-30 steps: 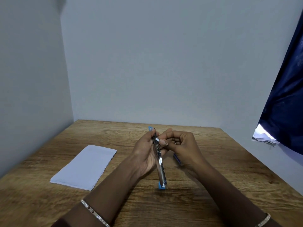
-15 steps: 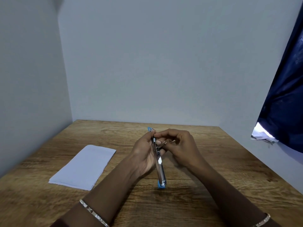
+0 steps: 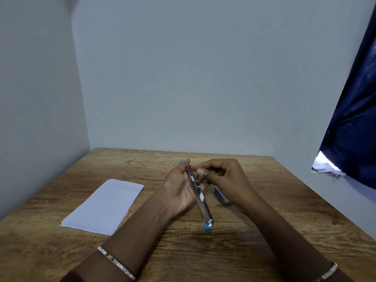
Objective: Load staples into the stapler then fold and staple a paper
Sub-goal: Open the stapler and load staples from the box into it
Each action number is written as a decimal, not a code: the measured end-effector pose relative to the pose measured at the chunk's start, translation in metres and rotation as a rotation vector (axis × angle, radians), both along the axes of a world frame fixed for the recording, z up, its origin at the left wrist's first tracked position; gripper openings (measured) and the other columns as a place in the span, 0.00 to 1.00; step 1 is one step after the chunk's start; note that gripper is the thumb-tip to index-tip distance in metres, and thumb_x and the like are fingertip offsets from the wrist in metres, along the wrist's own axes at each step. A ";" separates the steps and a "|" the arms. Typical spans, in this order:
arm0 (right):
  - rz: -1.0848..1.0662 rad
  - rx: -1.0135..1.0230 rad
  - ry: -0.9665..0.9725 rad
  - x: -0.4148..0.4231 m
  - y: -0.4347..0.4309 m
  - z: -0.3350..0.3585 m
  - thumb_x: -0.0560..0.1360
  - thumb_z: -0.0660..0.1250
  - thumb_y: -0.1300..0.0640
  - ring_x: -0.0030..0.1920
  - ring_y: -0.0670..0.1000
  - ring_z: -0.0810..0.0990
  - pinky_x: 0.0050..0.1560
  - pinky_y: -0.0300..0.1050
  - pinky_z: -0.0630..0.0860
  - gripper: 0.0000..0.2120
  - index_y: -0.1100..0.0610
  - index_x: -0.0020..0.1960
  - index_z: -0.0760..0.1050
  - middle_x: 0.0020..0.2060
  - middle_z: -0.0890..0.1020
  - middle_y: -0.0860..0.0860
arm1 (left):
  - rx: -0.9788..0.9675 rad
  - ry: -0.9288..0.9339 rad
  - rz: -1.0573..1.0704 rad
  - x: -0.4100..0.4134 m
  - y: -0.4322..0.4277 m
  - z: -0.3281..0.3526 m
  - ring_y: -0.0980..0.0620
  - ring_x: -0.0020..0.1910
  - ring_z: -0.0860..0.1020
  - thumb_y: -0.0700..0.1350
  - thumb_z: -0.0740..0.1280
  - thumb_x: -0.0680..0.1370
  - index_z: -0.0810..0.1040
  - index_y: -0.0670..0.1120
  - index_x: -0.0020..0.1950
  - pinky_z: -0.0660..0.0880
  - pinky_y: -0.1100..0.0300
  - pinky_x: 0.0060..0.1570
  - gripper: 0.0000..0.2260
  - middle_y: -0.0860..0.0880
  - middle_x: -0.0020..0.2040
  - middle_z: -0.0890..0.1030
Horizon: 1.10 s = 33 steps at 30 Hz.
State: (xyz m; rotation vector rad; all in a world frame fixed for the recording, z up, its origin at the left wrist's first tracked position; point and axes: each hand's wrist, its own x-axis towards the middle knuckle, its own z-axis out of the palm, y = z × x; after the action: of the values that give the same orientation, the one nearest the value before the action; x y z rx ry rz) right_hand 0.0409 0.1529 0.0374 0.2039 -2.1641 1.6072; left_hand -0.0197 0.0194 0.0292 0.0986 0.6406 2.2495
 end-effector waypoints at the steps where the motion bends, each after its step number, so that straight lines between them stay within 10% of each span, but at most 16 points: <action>1: -0.020 -0.023 0.007 0.002 0.000 0.002 0.77 0.72 0.63 0.37 0.43 0.85 0.39 0.34 0.78 0.06 0.58 0.52 0.87 0.39 0.89 0.51 | -0.007 0.018 0.028 0.001 0.000 0.001 0.44 0.41 0.86 0.50 0.57 0.86 0.74 0.35 0.50 0.83 0.48 0.52 0.18 0.34 0.43 0.86; 5: -0.250 0.083 0.138 0.008 0.002 0.013 0.77 0.73 0.52 0.45 0.44 0.84 0.43 0.41 0.75 0.04 0.51 0.48 0.86 0.42 0.88 0.47 | -0.051 0.085 0.154 0.000 -0.003 0.005 0.41 0.53 0.87 0.51 0.55 0.87 0.69 0.45 0.43 0.76 0.44 0.65 0.16 0.34 0.51 0.87; 11: -0.231 0.522 0.150 0.010 -0.012 0.009 0.71 0.78 0.54 0.54 0.43 0.78 0.46 0.29 0.66 0.08 0.47 0.50 0.87 0.48 0.83 0.44 | -0.056 0.161 0.196 0.002 0.003 0.004 0.44 0.44 0.86 0.53 0.55 0.86 0.68 0.46 0.46 0.72 0.48 0.68 0.14 0.37 0.41 0.87; 14: -0.292 0.585 0.192 0.010 -0.014 0.008 0.68 0.80 0.55 0.55 0.43 0.76 0.52 0.30 0.65 0.08 0.48 0.47 0.87 0.47 0.83 0.40 | -0.099 0.243 0.241 0.003 0.005 0.003 0.45 0.46 0.86 0.53 0.55 0.86 0.75 0.46 0.48 0.71 0.46 0.70 0.15 0.36 0.52 0.87; 20: -0.359 0.632 0.299 0.011 -0.022 0.007 0.68 0.79 0.58 0.47 0.36 0.73 0.48 0.27 0.63 0.03 0.51 0.39 0.87 0.35 0.76 0.29 | -0.117 0.340 0.280 0.005 0.006 0.001 0.47 0.48 0.87 0.52 0.55 0.86 0.87 0.49 0.30 0.83 0.54 0.52 0.30 0.39 0.52 0.87; 27: -0.368 0.212 0.125 0.008 -0.025 0.004 0.70 0.76 0.58 0.36 0.37 0.81 0.36 0.27 0.72 0.03 0.53 0.38 0.87 0.32 0.86 0.44 | -0.154 0.340 0.187 0.010 0.005 0.003 0.37 0.67 0.78 0.58 0.54 0.84 0.74 0.33 0.68 0.81 0.50 0.55 0.30 0.31 0.65 0.79; 33: -0.293 0.029 0.057 0.006 -0.024 0.001 0.71 0.76 0.56 0.37 0.41 0.85 0.39 0.34 0.81 0.04 0.52 0.38 0.87 0.35 0.88 0.45 | -0.140 0.427 0.229 0.014 0.005 0.007 0.41 0.49 0.87 0.50 0.55 0.86 0.62 0.39 0.75 0.84 0.54 0.41 0.21 0.36 0.54 0.86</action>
State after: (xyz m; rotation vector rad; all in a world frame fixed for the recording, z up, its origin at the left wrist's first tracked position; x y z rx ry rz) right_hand 0.0473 0.1292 0.0383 -0.0567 -2.0642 1.3885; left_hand -0.0052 0.0246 0.0365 0.4652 1.0806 2.4127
